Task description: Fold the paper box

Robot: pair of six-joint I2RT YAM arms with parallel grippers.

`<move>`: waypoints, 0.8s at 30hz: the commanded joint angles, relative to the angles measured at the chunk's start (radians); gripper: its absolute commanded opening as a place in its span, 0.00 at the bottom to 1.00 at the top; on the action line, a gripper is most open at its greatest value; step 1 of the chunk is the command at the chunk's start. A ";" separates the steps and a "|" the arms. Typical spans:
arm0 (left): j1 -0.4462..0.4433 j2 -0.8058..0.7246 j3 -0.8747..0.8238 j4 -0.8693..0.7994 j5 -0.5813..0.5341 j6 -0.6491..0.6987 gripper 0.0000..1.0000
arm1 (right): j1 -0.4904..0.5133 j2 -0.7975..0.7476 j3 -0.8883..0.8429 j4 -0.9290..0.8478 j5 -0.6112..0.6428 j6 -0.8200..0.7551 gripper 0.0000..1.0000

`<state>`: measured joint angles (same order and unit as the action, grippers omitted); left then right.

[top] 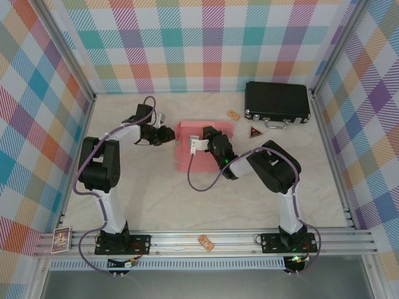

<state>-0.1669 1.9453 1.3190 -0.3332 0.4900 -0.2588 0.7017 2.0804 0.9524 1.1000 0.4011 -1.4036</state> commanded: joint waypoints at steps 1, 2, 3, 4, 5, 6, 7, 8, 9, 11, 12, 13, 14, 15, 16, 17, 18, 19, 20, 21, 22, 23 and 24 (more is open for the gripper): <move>-0.011 -0.023 -0.008 0.037 0.037 -0.012 0.33 | 0.009 0.020 0.020 -0.015 0.004 0.003 0.00; -0.010 -0.022 -0.006 0.043 0.032 -0.019 0.33 | 0.009 0.020 0.021 -0.020 0.002 0.003 0.00; -0.012 -0.022 -0.006 0.046 0.030 -0.025 0.33 | 0.009 0.020 0.022 -0.021 0.004 0.003 0.00; -0.011 -0.018 -0.003 0.046 0.030 -0.029 0.34 | 0.009 0.020 0.022 -0.020 0.003 0.004 0.00; -0.011 -0.015 0.004 0.046 0.032 -0.035 0.33 | 0.009 0.019 0.022 -0.023 0.004 0.005 0.00; -0.011 -0.011 0.006 0.079 0.037 -0.044 0.34 | 0.009 0.020 0.022 -0.024 0.004 0.006 0.00; -0.012 -0.007 0.009 0.091 0.045 -0.048 0.34 | 0.010 0.020 0.022 -0.023 0.005 0.008 0.00; -0.011 -0.002 0.014 0.095 0.054 -0.052 0.34 | 0.009 0.020 0.022 -0.024 0.005 0.010 0.00; -0.013 0.003 0.021 0.095 0.062 -0.053 0.34 | 0.009 0.020 0.022 -0.026 0.004 0.011 0.00; -0.020 0.013 0.028 0.095 0.074 -0.053 0.34 | 0.009 0.021 0.022 -0.027 0.004 0.011 0.00; -0.023 0.017 0.029 0.097 0.080 -0.052 0.34 | 0.009 0.021 0.023 -0.028 0.007 0.011 0.00; -0.026 0.020 0.029 0.097 0.084 -0.051 0.34 | 0.009 0.023 0.023 -0.029 0.007 0.011 0.00; -0.031 0.023 0.029 0.097 0.087 -0.050 0.34 | 0.009 0.023 0.025 -0.028 0.006 0.011 0.00; -0.035 0.026 0.027 0.098 0.088 -0.050 0.34 | 0.009 0.022 0.026 -0.028 0.008 0.012 0.00; -0.038 0.028 0.026 0.100 0.087 -0.049 0.34 | 0.009 0.023 0.026 -0.031 0.007 0.012 0.00; -0.040 0.029 0.023 0.102 0.089 -0.049 0.34 | 0.009 0.022 0.029 -0.033 0.008 0.013 0.00; -0.043 0.032 0.023 0.103 0.090 -0.050 0.33 | 0.009 0.023 0.028 -0.034 0.008 0.014 0.00; -0.045 0.033 0.023 0.104 0.091 -0.050 0.34 | 0.008 0.023 0.028 -0.034 0.007 0.014 0.00; -0.048 0.035 0.026 0.105 0.093 -0.050 0.34 | 0.009 0.022 0.029 -0.035 0.007 0.014 0.00; -0.049 0.035 0.027 0.108 0.095 -0.053 0.34 | 0.009 0.023 0.029 -0.036 0.010 0.014 0.00; -0.051 0.036 0.027 0.113 0.096 -0.055 0.34 | 0.009 0.024 0.028 -0.034 0.011 0.015 0.00; -0.053 0.037 0.028 0.117 0.098 -0.059 0.34 | 0.010 0.023 0.028 -0.032 0.011 0.015 0.00; -0.054 0.039 0.031 0.118 0.094 -0.062 0.34 | 0.010 0.024 0.028 -0.031 0.011 0.014 0.00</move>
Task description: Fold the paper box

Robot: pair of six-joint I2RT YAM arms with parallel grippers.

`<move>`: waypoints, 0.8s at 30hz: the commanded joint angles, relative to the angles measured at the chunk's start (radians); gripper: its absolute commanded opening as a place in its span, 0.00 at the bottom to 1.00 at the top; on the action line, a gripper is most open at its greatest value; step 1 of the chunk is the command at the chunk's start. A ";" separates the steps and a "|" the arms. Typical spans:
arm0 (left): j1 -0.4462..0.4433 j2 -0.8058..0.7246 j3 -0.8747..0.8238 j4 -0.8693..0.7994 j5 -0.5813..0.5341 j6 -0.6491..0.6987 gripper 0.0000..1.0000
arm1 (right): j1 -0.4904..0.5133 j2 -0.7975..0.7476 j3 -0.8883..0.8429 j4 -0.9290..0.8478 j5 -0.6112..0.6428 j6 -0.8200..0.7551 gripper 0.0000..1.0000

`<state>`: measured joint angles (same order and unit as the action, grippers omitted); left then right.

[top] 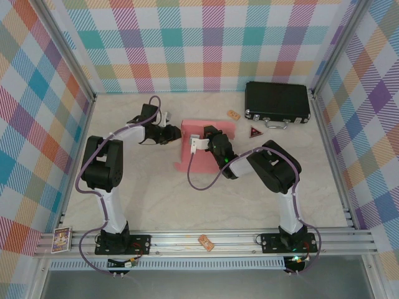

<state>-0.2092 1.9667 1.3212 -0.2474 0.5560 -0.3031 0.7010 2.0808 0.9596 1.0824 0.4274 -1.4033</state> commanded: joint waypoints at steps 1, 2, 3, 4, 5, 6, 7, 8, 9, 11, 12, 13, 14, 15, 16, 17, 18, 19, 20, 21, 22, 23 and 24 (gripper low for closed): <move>-0.013 0.019 0.030 0.033 0.022 -0.017 0.34 | 0.011 0.023 0.021 -0.012 -0.015 0.015 0.00; -0.016 0.021 0.032 0.033 0.016 -0.018 0.34 | 0.011 0.024 0.020 -0.014 -0.017 0.017 0.00; -0.017 0.023 0.034 0.034 0.014 -0.018 0.34 | 0.011 0.024 0.021 -0.019 -0.018 0.018 0.00; -0.019 0.026 0.037 0.036 0.013 -0.021 0.34 | 0.011 0.024 0.021 -0.020 -0.017 0.020 0.00; -0.021 0.030 0.039 0.039 0.015 -0.025 0.34 | 0.012 0.025 0.021 -0.018 -0.017 0.020 0.00; -0.023 0.033 0.041 0.045 0.016 -0.028 0.34 | 0.012 0.025 0.021 -0.019 -0.017 0.020 0.00; -0.027 0.036 0.042 0.049 0.016 -0.030 0.34 | 0.015 0.025 0.021 -0.019 -0.017 0.020 0.00; -0.031 0.039 0.044 0.054 0.013 -0.031 0.34 | 0.014 0.024 0.021 -0.017 -0.015 0.021 0.00; -0.036 0.044 0.049 0.056 0.010 -0.031 0.34 | 0.014 0.025 0.021 -0.020 -0.015 0.022 0.00; -0.042 0.057 0.061 0.055 0.012 -0.035 0.34 | 0.015 0.025 0.019 -0.019 -0.013 0.023 0.00; -0.045 0.062 0.067 0.049 0.014 -0.034 0.34 | 0.016 0.025 0.020 -0.021 -0.013 0.023 0.00; -0.046 0.061 0.069 0.045 0.009 -0.035 0.34 | 0.015 0.025 0.019 -0.022 -0.011 0.023 0.00; -0.046 0.056 0.066 0.048 -0.001 -0.038 0.34 | 0.016 0.026 0.019 -0.015 -0.011 0.023 0.00; -0.045 0.048 0.058 0.056 -0.005 -0.038 0.34 | 0.015 0.026 0.018 -0.013 -0.015 0.023 0.00; -0.046 0.038 0.054 0.056 -0.012 -0.036 0.34 | 0.016 0.025 0.019 -0.019 -0.014 0.024 0.00; -0.046 0.027 0.051 0.048 -0.026 -0.032 0.34 | 0.015 0.026 0.022 -0.022 -0.012 0.024 0.00; -0.045 0.011 0.047 0.039 -0.046 -0.026 0.34 | 0.015 0.027 0.022 -0.017 -0.010 0.023 0.00; -0.046 -0.003 0.041 0.033 -0.070 -0.023 0.34 | 0.015 0.028 0.023 -0.016 -0.012 0.020 0.00; -0.044 -0.024 0.032 0.028 -0.101 -0.023 0.34 | 0.015 0.028 0.024 -0.012 -0.010 0.017 0.00; -0.040 -0.046 0.020 0.031 -0.128 -0.023 0.35 | 0.015 0.028 0.024 -0.009 -0.010 0.015 0.00; -0.036 -0.066 0.009 0.034 -0.146 -0.023 0.35 | 0.016 0.026 0.025 -0.011 -0.010 0.013 0.00; -0.031 -0.089 -0.001 0.033 -0.173 -0.028 0.36 | 0.016 0.027 0.027 -0.010 -0.010 0.011 0.00; -0.027 -0.107 -0.013 0.032 -0.193 -0.028 0.37 | 0.014 0.026 0.027 -0.012 -0.010 0.009 0.00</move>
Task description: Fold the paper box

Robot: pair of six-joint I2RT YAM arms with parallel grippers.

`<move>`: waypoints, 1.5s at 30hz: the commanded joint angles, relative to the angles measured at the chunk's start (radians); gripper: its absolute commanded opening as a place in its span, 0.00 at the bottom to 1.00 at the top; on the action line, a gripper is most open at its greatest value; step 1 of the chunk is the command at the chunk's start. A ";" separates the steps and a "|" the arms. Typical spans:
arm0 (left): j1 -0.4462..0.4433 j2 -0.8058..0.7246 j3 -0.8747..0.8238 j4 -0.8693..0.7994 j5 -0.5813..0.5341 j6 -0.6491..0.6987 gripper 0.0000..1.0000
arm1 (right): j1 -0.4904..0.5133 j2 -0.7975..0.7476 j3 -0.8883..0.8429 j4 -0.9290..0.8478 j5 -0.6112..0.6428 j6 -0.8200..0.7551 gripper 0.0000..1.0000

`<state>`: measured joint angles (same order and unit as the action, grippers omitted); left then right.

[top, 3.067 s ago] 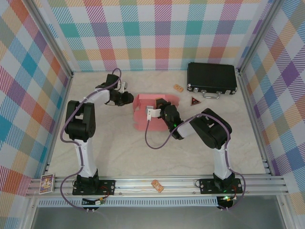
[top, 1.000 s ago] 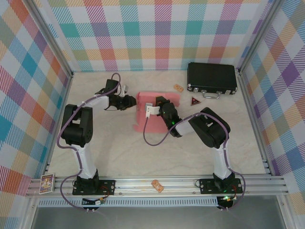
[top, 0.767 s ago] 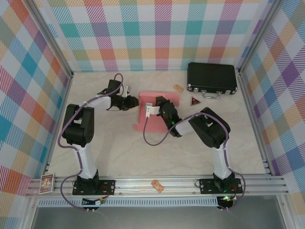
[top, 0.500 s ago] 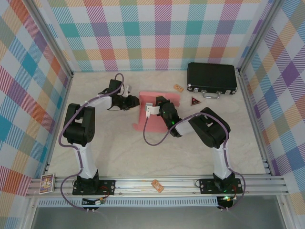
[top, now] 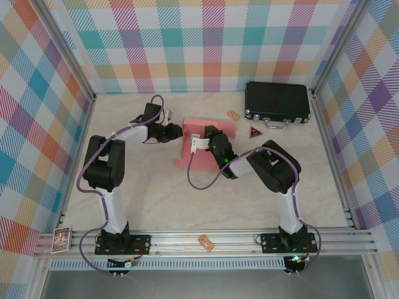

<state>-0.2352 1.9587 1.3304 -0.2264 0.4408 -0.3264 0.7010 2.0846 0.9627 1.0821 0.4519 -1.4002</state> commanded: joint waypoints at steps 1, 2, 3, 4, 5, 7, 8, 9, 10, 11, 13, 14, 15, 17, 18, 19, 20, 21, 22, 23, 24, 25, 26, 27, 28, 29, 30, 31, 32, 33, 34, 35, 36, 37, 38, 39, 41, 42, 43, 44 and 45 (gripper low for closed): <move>0.003 -0.122 -0.031 0.012 -0.090 -0.003 0.38 | 0.014 0.021 0.026 -0.012 -0.036 0.004 0.00; 0.009 -0.147 -0.038 0.009 -0.108 -0.002 0.38 | 0.012 0.023 0.028 -0.010 -0.036 0.003 0.00; 0.012 -0.169 -0.044 0.004 -0.120 0.002 0.39 | 0.012 0.021 0.031 -0.011 -0.036 0.001 0.00; 0.016 -0.186 -0.047 -0.001 -0.125 0.006 0.40 | 0.011 0.021 0.034 -0.012 -0.037 0.000 0.00; 0.019 -0.203 -0.051 -0.011 -0.134 0.014 0.40 | 0.011 0.022 0.038 -0.013 -0.038 0.000 0.00; 0.020 -0.233 -0.053 -0.032 -0.147 0.027 0.40 | 0.009 0.020 0.045 -0.022 -0.040 -0.003 0.00; 0.020 -0.250 -0.058 -0.038 -0.145 0.033 0.40 | 0.009 0.020 0.047 -0.021 -0.041 -0.006 0.00; 0.020 -0.265 -0.064 -0.042 -0.135 0.033 0.40 | 0.009 0.020 0.048 -0.020 -0.040 -0.006 0.00; 0.020 -0.278 -0.069 -0.042 -0.112 0.032 0.39 | 0.009 0.020 0.050 -0.022 -0.040 -0.007 0.00; 0.019 -0.292 -0.086 -0.030 -0.075 0.032 0.39 | 0.007 0.020 0.050 -0.022 -0.040 -0.006 0.00; 0.011 -0.318 -0.116 -0.011 -0.038 0.012 0.38 | 0.007 0.020 0.051 -0.026 -0.040 -0.006 0.00; 0.004 -0.328 -0.137 -0.006 -0.024 0.004 0.37 | 0.008 0.022 0.052 -0.023 -0.040 -0.006 0.00; -0.004 -0.335 -0.154 0.003 -0.020 -0.012 0.35 | 0.008 0.023 0.053 -0.022 -0.040 -0.006 0.00; -0.024 -0.345 -0.205 0.041 -0.014 -0.058 0.32 | 0.008 0.023 0.053 -0.021 -0.040 -0.008 0.00; -0.036 -0.348 -0.234 0.075 -0.001 -0.086 0.30 | 0.008 0.024 0.053 -0.023 -0.040 -0.006 0.00; -0.049 -0.349 -0.256 0.102 0.008 -0.102 0.29 | 0.008 0.024 0.054 -0.027 -0.039 -0.006 0.00; -0.065 -0.349 -0.277 0.124 0.004 -0.115 0.28 | 0.007 0.025 0.054 -0.027 -0.040 -0.006 0.00; -0.081 -0.348 -0.297 0.138 -0.010 -0.125 0.27 | 0.008 0.026 0.054 -0.027 -0.040 -0.008 0.00; -0.093 -0.344 -0.311 0.148 -0.026 -0.127 0.26 | 0.008 0.026 0.054 -0.026 -0.040 -0.008 0.00; -0.103 -0.336 -0.326 0.157 -0.049 -0.134 0.25 | 0.008 0.026 0.054 -0.024 -0.040 -0.007 0.00; -0.109 -0.327 -0.341 0.168 -0.073 -0.146 0.22 | 0.008 0.026 0.054 -0.027 -0.042 -0.006 0.00; -0.111 -0.319 -0.357 0.180 -0.095 -0.155 0.19 | 0.008 0.028 0.054 -0.030 -0.041 -0.005 0.00; -0.113 -0.310 -0.372 0.191 -0.130 -0.169 0.15 | 0.008 0.027 0.056 -0.026 -0.042 -0.004 0.00; -0.113 -0.303 -0.387 0.202 -0.159 -0.174 0.13 | 0.007 0.029 0.056 -0.027 -0.041 -0.005 0.00; -0.115 -0.299 -0.398 0.213 -0.183 -0.174 0.11 | 0.008 0.030 0.056 -0.027 -0.041 -0.004 0.00; -0.115 -0.297 -0.411 0.221 -0.223 -0.175 0.09 | 0.007 0.030 0.057 -0.028 -0.042 -0.003 0.00; -0.116 -0.297 -0.423 0.230 -0.250 -0.177 0.08 | 0.007 0.031 0.058 -0.028 -0.041 -0.003 0.00; -0.116 -0.297 -0.432 0.243 -0.264 -0.176 0.07 | 0.008 0.032 0.057 -0.025 -0.040 -0.003 0.00; -0.116 -0.292 -0.444 0.260 -0.287 -0.176 0.05 | 0.007 0.032 0.056 -0.025 -0.041 -0.002 0.00; -0.116 -0.285 -0.458 0.284 -0.305 -0.176 0.04 | 0.008 0.032 0.058 -0.026 -0.041 0.000 0.00; -0.116 -0.273 -0.466 0.305 -0.312 -0.176 0.03 | 0.007 0.033 0.057 -0.024 -0.040 0.000 0.00; -0.116 -0.257 -0.468 0.315 -0.320 -0.176 0.02 | 0.008 0.033 0.059 -0.025 -0.042 0.001 0.00; -0.116 -0.238 -0.465 0.321 -0.318 -0.178 0.02 | 0.008 0.034 0.059 -0.024 -0.040 0.000 0.00; -0.116 -0.225 -0.460 0.322 -0.317 -0.179 0.01 | 0.007 0.034 0.059 -0.023 -0.039 0.001 0.00; -0.116 -0.212 -0.456 0.321 -0.319 -0.186 0.00 | 0.008 0.035 0.058 -0.024 -0.040 0.001 0.00; -0.116 -0.206 -0.458 0.329 -0.322 -0.193 0.00 | 0.007 0.035 0.057 -0.024 -0.040 0.000 0.00; -0.116 -0.199 -0.462 0.323 -0.352 -0.217 0.00 | 0.007 0.035 0.054 -0.021 -0.039 0.000 0.00; -0.116 -0.199 -0.462 0.315 -0.369 -0.229 0.00 | 0.007 0.033 0.053 -0.021 -0.041 0.001 0.00; -0.116 -0.199 -0.462 0.308 -0.383 -0.243 0.00 | 0.008 0.034 0.052 -0.019 -0.041 0.001 0.00; -0.116 -0.200 -0.464 0.300 -0.398 -0.259 0.00 | 0.008 0.034 0.051 -0.019 -0.043 0.003 0.00; -0.116 -0.196 -0.465 0.295 -0.404 -0.268 0.00 | 0.008 0.034 0.052 -0.021 -0.045 0.003 0.00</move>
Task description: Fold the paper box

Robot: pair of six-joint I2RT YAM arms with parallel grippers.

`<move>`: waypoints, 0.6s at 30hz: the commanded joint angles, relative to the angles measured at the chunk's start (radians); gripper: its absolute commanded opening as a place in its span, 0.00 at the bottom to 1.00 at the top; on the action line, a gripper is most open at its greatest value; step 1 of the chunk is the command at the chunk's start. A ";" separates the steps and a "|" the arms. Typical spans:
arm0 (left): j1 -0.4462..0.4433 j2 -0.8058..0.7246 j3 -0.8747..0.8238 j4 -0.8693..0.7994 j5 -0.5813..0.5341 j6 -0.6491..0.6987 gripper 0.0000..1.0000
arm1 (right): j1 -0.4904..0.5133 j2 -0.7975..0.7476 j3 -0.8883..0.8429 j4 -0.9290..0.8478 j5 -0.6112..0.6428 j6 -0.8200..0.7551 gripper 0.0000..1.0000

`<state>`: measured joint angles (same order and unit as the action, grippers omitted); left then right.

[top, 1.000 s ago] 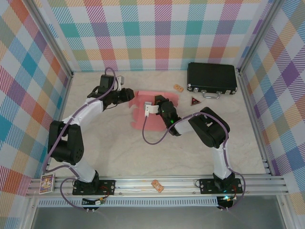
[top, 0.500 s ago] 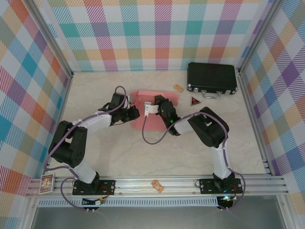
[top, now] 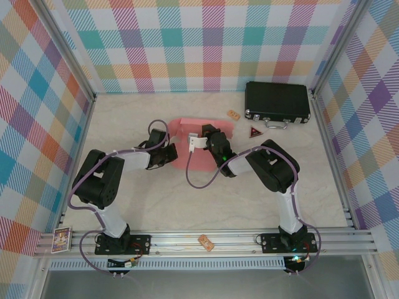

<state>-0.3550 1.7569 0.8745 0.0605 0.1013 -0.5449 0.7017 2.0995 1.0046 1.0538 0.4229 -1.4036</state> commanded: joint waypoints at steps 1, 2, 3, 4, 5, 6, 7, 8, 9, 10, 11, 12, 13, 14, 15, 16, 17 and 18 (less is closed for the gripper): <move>0.003 0.005 -0.008 0.004 -0.067 -0.055 0.00 | 0.007 0.019 0.009 0.007 -0.017 0.006 0.00; 0.004 0.003 -0.011 0.001 -0.068 -0.068 0.00 | 0.007 0.019 0.008 0.010 -0.019 0.006 0.00; 0.003 0.000 -0.013 0.002 -0.065 -0.075 0.00 | 0.007 0.016 0.008 0.009 -0.021 0.006 0.00; 0.004 -0.006 -0.014 0.002 -0.059 -0.076 0.00 | 0.007 0.017 0.009 0.009 -0.022 0.006 0.00; 0.004 -0.017 -0.014 -0.001 -0.056 -0.081 0.00 | 0.007 0.019 0.010 0.007 -0.022 0.006 0.00; 0.003 -0.033 -0.013 -0.005 -0.052 -0.080 0.00 | 0.007 0.020 0.012 0.008 -0.022 0.004 0.00; 0.005 -0.050 -0.013 -0.008 -0.047 -0.078 0.00 | 0.006 0.022 0.014 0.007 -0.021 0.002 0.00; 0.008 -0.075 -0.011 -0.015 -0.046 -0.076 0.02 | 0.007 0.024 0.015 0.011 -0.020 0.000 0.00; 0.015 -0.101 -0.009 -0.021 -0.046 -0.073 0.03 | 0.008 0.024 0.015 0.013 -0.020 -0.001 0.00; 0.024 -0.124 -0.009 -0.023 -0.041 -0.071 0.04 | 0.007 0.025 0.017 0.011 -0.019 -0.003 0.00; 0.038 -0.152 -0.008 -0.026 -0.031 -0.069 0.05 | 0.007 0.025 0.017 0.010 -0.019 -0.004 0.00; 0.055 -0.180 -0.008 -0.030 -0.023 -0.068 0.06 | 0.007 0.024 0.017 0.012 -0.018 -0.005 0.00; 0.072 -0.201 -0.008 -0.033 -0.017 -0.066 0.07 | 0.007 0.022 0.017 0.012 -0.020 -0.005 0.00; 0.094 -0.224 -0.008 -0.034 -0.008 -0.059 0.09 | 0.006 0.020 0.018 0.009 -0.021 -0.005 0.00; 0.114 -0.240 -0.001 -0.044 -0.007 -0.045 0.11 | 0.007 0.021 0.017 0.008 -0.023 -0.002 0.00; 0.129 -0.247 0.009 -0.058 -0.014 -0.034 0.11 | 0.007 0.020 0.017 0.005 -0.025 -0.001 0.00; 0.149 -0.250 0.021 -0.073 -0.025 -0.022 0.11 | 0.006 0.020 0.017 0.005 -0.027 -0.001 0.00; 0.169 -0.244 0.036 -0.082 -0.034 -0.012 0.11 | 0.007 0.020 0.019 0.006 -0.027 0.000 0.00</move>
<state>-0.2268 1.5223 0.8818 0.0273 0.0837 -0.5961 0.7017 2.0998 1.0046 1.0546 0.4107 -1.4036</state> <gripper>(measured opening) 0.112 0.063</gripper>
